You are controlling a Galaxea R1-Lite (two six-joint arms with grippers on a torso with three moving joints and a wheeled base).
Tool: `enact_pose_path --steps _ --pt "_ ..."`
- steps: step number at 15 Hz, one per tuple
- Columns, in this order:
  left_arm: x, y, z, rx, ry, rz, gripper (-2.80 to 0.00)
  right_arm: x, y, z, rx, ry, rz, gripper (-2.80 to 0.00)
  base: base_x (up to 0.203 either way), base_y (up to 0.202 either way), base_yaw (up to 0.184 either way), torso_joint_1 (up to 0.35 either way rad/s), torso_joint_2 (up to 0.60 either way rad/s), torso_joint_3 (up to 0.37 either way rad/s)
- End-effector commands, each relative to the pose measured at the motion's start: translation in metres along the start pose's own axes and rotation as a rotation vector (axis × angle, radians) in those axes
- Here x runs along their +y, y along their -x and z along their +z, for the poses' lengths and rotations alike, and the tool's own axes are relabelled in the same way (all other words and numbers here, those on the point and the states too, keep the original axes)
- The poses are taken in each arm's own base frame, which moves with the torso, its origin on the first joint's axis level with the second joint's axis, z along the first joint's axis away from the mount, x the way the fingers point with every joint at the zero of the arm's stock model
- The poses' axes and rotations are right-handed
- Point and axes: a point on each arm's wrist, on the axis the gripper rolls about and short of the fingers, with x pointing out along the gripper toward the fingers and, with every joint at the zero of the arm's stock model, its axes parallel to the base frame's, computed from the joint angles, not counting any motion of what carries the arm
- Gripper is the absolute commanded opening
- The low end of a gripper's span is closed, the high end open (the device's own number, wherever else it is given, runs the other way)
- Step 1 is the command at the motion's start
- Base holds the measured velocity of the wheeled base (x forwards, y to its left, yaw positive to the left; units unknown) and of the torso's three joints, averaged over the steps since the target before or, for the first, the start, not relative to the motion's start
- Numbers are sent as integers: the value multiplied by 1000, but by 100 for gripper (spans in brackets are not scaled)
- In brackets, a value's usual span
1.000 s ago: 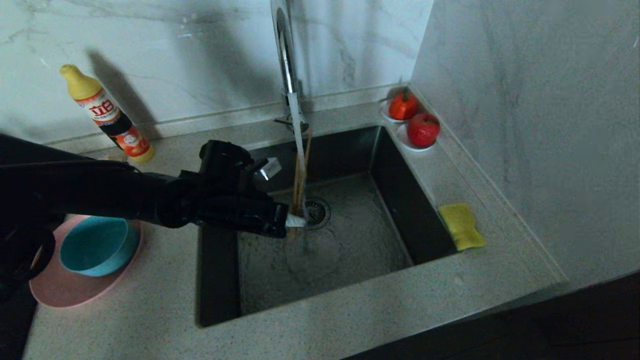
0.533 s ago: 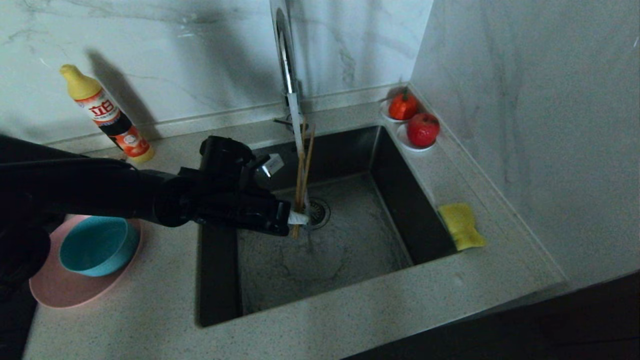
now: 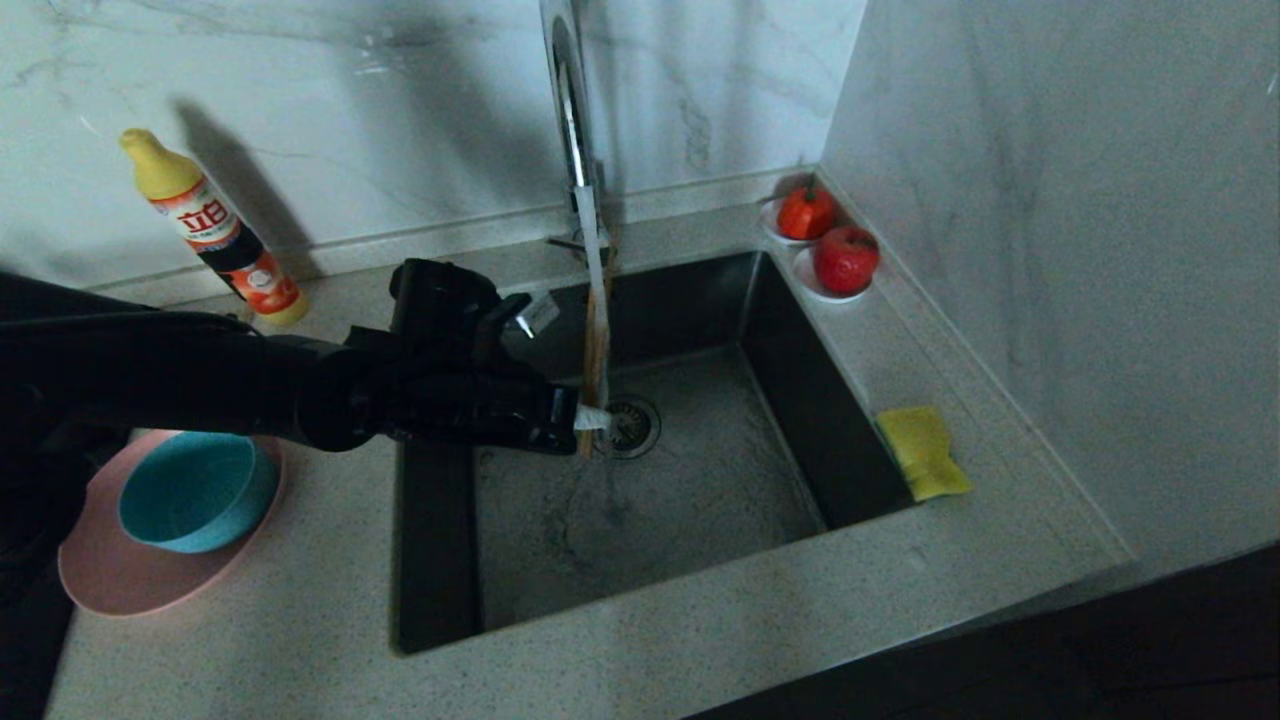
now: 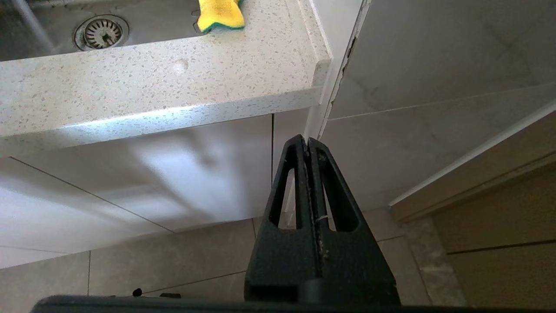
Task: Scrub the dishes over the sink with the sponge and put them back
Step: Rinse the chopsticks
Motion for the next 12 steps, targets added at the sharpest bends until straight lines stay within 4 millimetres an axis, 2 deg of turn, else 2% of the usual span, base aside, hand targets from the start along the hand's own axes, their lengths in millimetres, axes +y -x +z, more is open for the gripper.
enact_pose_path --steps 1,2,5,8,12 --pt "-3 6 4 -16 19 -4 -280 0 0 0 1 1 1 -280 0 0 0 0 0 0" --pt "-4 9 3 -12 31 -4 -280 0 0 0 1 1 1 -280 0 0 0 0 0 0" --pt "-11 26 -17 36 71 0 -280 0 0 0 1 1 1 -280 0 0 0 0 0 0" --pt "-24 64 -18 1 178 69 -280 0 0 0 1 1 1 -280 0 0 0 0 0 0" --pt "-42 122 -14 -59 296 358 -280 0 0 0 1 1 1 -280 0 0 0 0 0 0"
